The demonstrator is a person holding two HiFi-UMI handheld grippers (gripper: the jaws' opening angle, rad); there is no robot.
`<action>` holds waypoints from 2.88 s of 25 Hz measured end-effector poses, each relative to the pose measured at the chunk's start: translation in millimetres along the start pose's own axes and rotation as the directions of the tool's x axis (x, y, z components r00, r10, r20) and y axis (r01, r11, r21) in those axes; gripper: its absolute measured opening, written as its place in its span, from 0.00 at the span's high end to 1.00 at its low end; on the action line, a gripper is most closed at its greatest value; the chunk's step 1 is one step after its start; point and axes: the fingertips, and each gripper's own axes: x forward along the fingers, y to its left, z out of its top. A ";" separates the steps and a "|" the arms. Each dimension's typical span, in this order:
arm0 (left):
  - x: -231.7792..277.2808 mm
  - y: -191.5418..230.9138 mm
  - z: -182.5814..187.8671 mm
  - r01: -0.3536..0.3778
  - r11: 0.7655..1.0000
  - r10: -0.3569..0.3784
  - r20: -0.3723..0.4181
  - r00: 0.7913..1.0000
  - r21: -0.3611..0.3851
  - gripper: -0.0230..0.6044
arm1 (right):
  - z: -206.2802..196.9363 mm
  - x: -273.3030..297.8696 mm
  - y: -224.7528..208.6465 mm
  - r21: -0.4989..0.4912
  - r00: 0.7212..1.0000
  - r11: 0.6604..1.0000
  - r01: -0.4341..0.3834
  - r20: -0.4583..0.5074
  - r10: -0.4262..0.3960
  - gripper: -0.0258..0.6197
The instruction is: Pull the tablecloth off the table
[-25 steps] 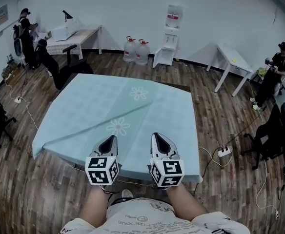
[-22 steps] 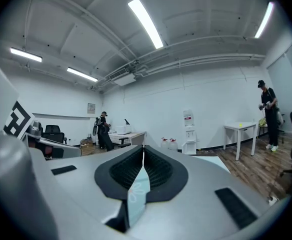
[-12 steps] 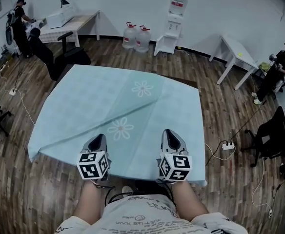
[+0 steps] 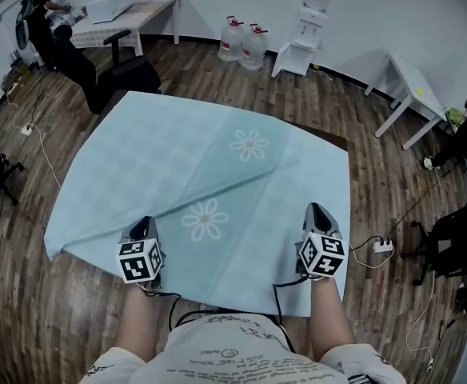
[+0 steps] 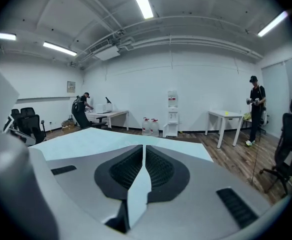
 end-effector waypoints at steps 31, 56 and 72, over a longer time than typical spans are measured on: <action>111.1 128.2 -107.3 -0.176 0.980 0.134 -0.343 0.930 -0.094 0.67 | -173.4 158.3 -148.4 0.030 0.803 0.995 0.098 -0.592 -0.061 0.71; 76.1 72.5 -65.6 -0.022 1.000 0.016 -0.248 0.969 -0.019 0.95 | -113.6 103.1 -112.2 -0.166 0.886 0.986 0.032 -0.452 -0.105 0.94; -8.0 -39.5 11.9 0.239 0.966 -0.238 -0.026 0.971 0.102 0.95 | -8.2 -9.8 11.9 -0.250 0.987 0.962 -0.112 -0.141 0.078 0.94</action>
